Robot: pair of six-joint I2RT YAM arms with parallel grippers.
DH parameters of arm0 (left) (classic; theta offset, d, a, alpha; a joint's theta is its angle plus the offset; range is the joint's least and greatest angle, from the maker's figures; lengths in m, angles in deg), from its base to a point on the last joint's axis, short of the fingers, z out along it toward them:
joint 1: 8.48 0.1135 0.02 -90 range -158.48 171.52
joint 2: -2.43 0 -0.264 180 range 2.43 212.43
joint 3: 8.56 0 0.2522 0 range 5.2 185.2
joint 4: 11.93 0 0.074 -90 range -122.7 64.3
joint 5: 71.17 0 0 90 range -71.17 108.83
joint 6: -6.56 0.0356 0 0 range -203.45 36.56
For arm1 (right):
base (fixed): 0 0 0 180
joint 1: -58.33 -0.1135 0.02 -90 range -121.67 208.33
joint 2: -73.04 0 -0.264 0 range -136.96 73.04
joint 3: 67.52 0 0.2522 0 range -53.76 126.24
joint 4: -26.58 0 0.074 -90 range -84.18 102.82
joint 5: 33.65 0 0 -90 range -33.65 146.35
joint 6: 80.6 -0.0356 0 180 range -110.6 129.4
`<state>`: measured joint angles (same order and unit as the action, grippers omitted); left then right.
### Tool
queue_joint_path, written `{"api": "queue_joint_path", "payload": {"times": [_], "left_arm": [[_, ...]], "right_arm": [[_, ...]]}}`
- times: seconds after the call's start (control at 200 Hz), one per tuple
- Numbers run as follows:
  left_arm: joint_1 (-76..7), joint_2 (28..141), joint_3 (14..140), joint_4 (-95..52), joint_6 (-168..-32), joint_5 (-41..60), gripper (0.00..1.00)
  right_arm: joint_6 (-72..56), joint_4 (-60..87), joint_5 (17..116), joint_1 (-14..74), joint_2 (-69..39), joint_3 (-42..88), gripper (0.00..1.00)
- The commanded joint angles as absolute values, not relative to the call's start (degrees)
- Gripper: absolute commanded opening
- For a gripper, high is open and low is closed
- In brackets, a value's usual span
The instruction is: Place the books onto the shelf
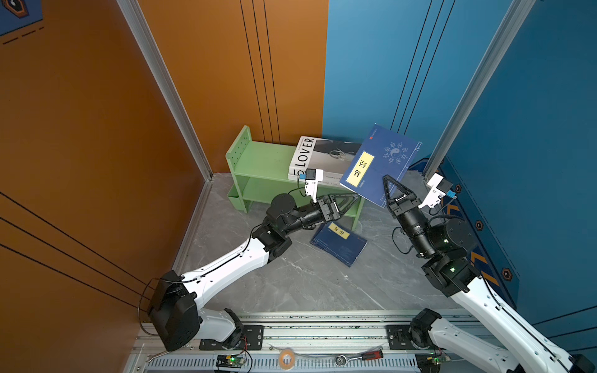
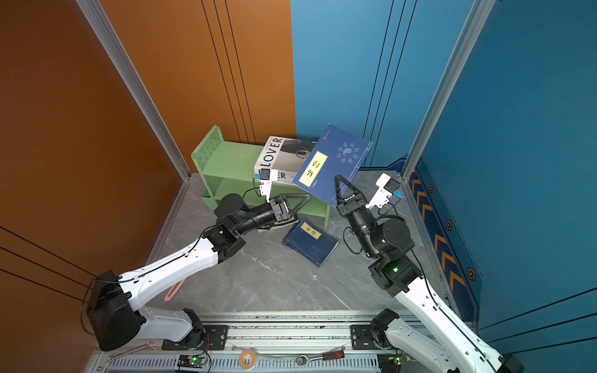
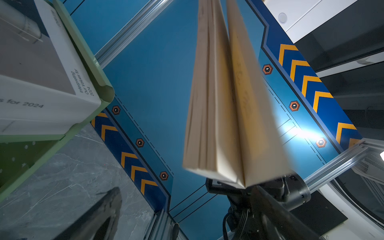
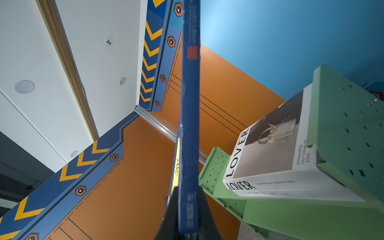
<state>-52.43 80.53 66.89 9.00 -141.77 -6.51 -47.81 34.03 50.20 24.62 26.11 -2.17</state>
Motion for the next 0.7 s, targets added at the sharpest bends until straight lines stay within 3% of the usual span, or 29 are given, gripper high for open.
{"api": "queue_joint_path", "payload": {"times": [0.0,0.446,0.591,0.696], "left_arm": [[-53.51,78.64,66.9,11.57,-139.93,-8.59,0.97],[-54.47,83.61,71.02,13.48,-141.33,-6.52,0.98],[-53.3,87.35,72.33,17.52,-145.75,-7.03,0.88],[-52.58,90.26,73.26,23.46,-149.6,-8.44,0.68]], "right_arm": [[-46.49,34.09,48.55,25.33,27.52,0.11,0.02],[-50.11,36.66,51.21,24.7,23.51,-0.23,0.02],[-50.93,37.69,52.32,24.12,22.33,-0.3,0.02],[-51.46,38.11,52.07,23.37,22.07,-0.73,0.02]]}}
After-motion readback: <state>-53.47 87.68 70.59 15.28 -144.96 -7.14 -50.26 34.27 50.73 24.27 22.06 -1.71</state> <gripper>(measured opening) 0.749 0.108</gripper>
